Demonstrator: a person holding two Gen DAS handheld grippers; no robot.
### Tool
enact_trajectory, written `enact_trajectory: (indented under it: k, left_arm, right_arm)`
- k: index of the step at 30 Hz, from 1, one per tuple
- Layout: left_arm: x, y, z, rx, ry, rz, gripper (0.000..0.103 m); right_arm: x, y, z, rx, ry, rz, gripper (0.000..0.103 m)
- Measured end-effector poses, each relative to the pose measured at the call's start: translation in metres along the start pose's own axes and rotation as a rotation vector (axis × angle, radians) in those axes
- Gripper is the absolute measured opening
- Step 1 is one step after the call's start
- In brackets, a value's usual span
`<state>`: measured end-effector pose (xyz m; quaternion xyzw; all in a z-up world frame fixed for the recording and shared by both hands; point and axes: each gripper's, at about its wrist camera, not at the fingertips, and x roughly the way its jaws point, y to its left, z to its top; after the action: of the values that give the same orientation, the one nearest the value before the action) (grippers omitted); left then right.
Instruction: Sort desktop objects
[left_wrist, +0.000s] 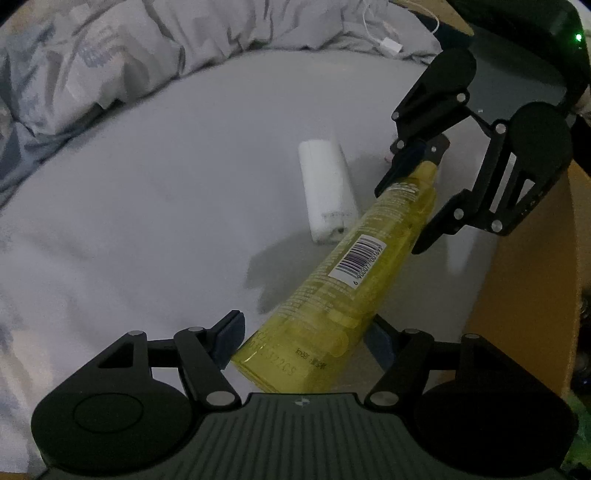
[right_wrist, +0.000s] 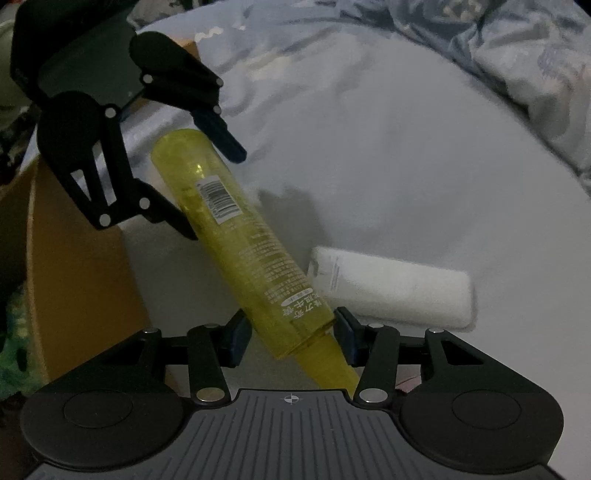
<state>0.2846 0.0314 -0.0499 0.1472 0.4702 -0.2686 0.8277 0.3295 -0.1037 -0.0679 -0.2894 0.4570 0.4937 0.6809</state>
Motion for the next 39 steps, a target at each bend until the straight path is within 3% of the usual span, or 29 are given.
enact_trajectory:
  k: [13, 19, 31, 39]
  left_arm:
    - [-0.093, -0.038, 0.011, 0.061, -0.092, 0.079, 0.071]
    - [-0.144, -0.066, -0.018, 0.094, -0.150, 0.120, 0.071]
    - [-0.228, -0.137, -0.021, 0.182, -0.287, 0.225, 0.071]
    - [-0.264, -0.184, -0.043, 0.204, -0.337, 0.227, 0.071]
  right_arm:
    - [-0.082, 0.044, 0.020, -0.040, -0.061, -0.093, 0.053]
    - [-0.134, 0.081, 0.020, -0.068, -0.096, -0.154, 0.053]
    - [-0.251, 0.158, 0.018, -0.108, -0.175, -0.279, 0.053]
    - [-0.297, 0.222, -0.004, -0.127, -0.197, -0.319, 0.053]
